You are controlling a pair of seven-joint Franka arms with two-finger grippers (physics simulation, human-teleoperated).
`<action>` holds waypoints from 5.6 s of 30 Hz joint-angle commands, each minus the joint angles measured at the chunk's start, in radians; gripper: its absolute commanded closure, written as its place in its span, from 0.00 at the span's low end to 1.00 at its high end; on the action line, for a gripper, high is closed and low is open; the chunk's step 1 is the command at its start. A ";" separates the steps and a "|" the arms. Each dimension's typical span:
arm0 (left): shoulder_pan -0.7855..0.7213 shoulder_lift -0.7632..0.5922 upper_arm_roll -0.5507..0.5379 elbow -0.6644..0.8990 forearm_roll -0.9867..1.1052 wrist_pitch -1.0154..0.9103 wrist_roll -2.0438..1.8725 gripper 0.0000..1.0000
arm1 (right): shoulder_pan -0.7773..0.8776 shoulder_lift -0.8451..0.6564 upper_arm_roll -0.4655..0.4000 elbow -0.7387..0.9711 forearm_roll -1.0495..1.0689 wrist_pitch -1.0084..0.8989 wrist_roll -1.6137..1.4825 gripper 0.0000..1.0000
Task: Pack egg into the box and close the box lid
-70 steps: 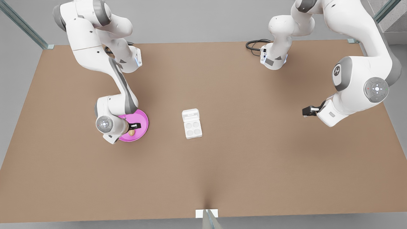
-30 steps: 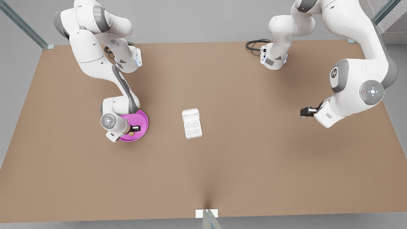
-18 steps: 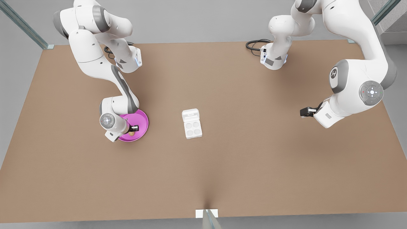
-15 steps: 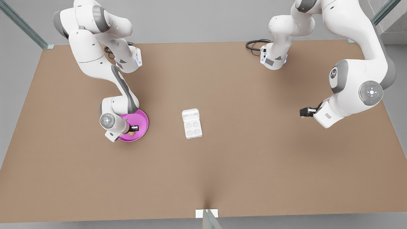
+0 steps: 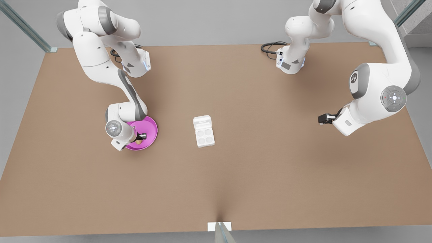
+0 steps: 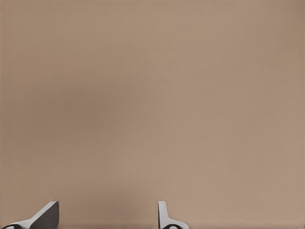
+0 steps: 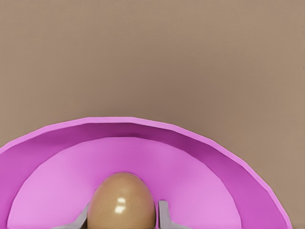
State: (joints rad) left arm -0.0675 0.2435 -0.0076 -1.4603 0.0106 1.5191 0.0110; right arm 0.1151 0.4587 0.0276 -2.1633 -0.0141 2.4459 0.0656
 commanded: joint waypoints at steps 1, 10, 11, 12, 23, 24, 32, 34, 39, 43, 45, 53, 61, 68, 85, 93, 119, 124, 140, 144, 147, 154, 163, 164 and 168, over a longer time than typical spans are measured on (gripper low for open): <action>0.000 -0.001 0.000 0.000 0.000 0.000 0.000 0.00 | 0.000 0.000 0.000 0.000 0.000 0.001 -0.001 0.45; -0.002 0.000 0.000 0.000 0.000 0.001 0.000 0.00 | -0.002 -0.005 0.000 0.002 0.000 0.001 -0.001 0.40; -0.002 0.000 0.000 0.000 0.000 0.000 0.000 0.00 | 0.000 -0.003 0.000 0.002 0.000 0.001 0.000 0.40; -0.002 0.000 0.000 0.000 0.000 0.000 0.000 0.00 | -0.002 -0.003 0.000 0.002 0.000 0.001 0.000 0.41; -0.002 0.002 0.000 0.000 0.000 0.000 -0.003 0.00 | -0.006 0.001 0.000 0.002 0.000 0.009 -0.001 0.45; -0.002 0.002 0.000 0.000 0.000 0.000 -0.003 0.00 | -0.006 0.001 0.000 0.002 0.000 0.009 -0.001 0.45; -0.003 -0.010 0.000 0.002 0.012 -0.008 -0.003 0.00 | -0.006 -0.002 0.000 0.003 0.000 0.009 0.000 0.44; -0.005 -0.013 -0.011 0.002 0.012 -0.013 -0.005 0.00 | -0.005 -0.006 0.002 0.003 0.000 0.007 0.002 0.44; -0.018 -0.009 -0.009 0.002 0.015 0.003 -0.013 0.00 | -0.003 -0.002 0.000 0.005 0.000 0.009 0.002 0.44; -0.018 -0.006 -0.009 0.002 0.015 0.007 -0.013 0.00 | -0.003 0.001 0.001 0.003 0.000 0.009 0.002 0.45; -0.020 -0.006 -0.009 0.002 0.017 0.007 -0.013 0.00 | -0.002 0.003 0.002 0.003 0.000 0.009 0.002 0.45; -0.020 -0.004 -0.009 0.002 0.017 0.007 -0.013 0.00 | -0.003 -0.017 0.002 0.003 0.000 -0.005 0.000 0.45; -0.020 -0.004 -0.009 0.002 0.015 0.006 -0.013 0.00 | 0.014 -0.052 0.063 0.091 0.022 -0.065 0.019 0.45; -0.035 -0.015 -0.011 0.002 0.015 -0.014 -0.016 0.00 | 0.322 0.023 0.069 0.275 0.238 -0.067 0.115 0.45; -0.035 -0.009 -0.012 0.000 0.015 -0.034 -0.014 0.00 | 0.439 0.222 0.067 0.487 0.293 0.007 0.121 0.38; -0.439 0.073 -0.014 0.002 -0.020 -0.094 -0.074 0.79 | 0.350 -0.035 -0.066 0.477 0.168 -0.439 0.100 0.00; -0.923 0.453 -0.015 0.032 -0.173 0.464 -0.859 0.79 | 0.091 -0.204 -0.124 0.617 -0.010 -0.683 -0.053 0.00; -0.922 0.493 -0.008 0.095 -0.179 0.469 -1.074 0.79 | 0.087 -0.204 -0.124 0.617 -0.010 -0.683 -0.053 0.00; -0.861 0.539 0.089 0.173 -0.170 0.427 -1.033 0.79 | 0.080 -0.212 -0.126 0.614 0.000 -0.691 -0.053 0.00; -0.819 0.537 0.115 0.193 -0.173 0.403 -0.985 0.79 | 0.075 -0.218 -0.124 0.612 0.005 -0.697 -0.055 0.00; -0.765 0.459 0.121 0.281 -0.186 0.156 -0.910 0.00 | 0.075 -0.216 -0.126 0.612 0.006 -0.697 -0.055 0.00; -0.169 0.017 0.008 0.203 0.015 -0.174 -0.143 0.00 | 0.075 -0.218 -0.126 0.612 0.006 -0.699 -0.055 0.00; -0.003 -0.213 -0.115 -0.051 0.046 -0.093 -0.126 0.00 | 0.074 -0.218 -0.124 0.614 0.009 -0.697 -0.053 0.00; -0.003 -0.210 -0.115 -0.049 0.045 -0.096 -0.125 0.00 | 0.074 -0.218 -0.126 0.614 0.009 -0.697 -0.055 0.00; -0.003 -0.205 -0.115 -0.049 0.045 -0.096 -0.125 0.00 | 0.074 -0.219 -0.126 0.615 0.009 -0.699 -0.055 0.00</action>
